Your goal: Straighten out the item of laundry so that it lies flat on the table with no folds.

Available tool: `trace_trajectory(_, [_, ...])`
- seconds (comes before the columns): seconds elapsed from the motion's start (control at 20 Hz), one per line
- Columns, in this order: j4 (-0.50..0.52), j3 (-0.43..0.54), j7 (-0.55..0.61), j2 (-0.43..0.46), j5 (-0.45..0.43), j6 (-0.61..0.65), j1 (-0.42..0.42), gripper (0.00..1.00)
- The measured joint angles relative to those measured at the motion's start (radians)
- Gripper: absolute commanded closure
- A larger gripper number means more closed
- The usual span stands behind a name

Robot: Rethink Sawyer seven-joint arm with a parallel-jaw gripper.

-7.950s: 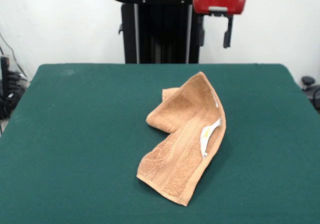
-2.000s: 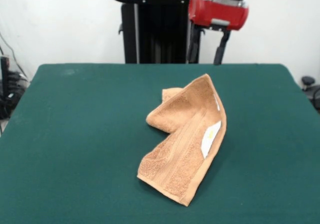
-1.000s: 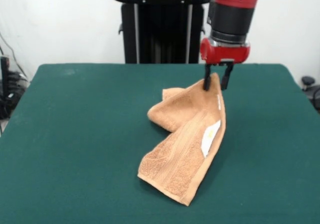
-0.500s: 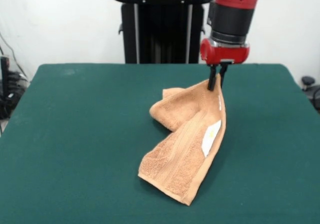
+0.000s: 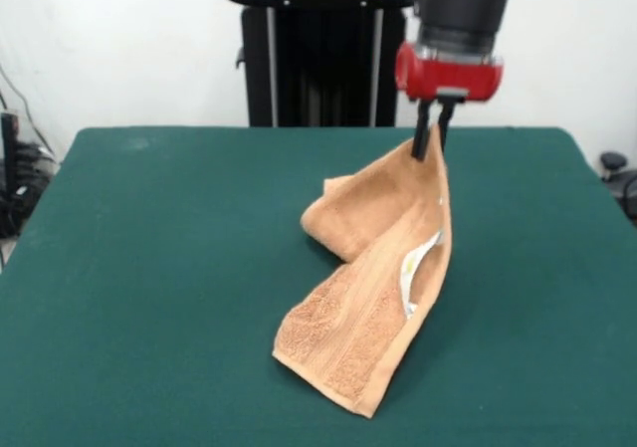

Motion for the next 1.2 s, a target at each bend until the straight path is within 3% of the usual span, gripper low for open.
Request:
trace_trajectory(0.55, [0.001,-0.011,0.000,-0.231,0.186,0.214,0.026,1.00])
trace_trajectory(1.2, [0.002,-0.029,0.000,-0.368,0.301,0.382,0.111,1.00])
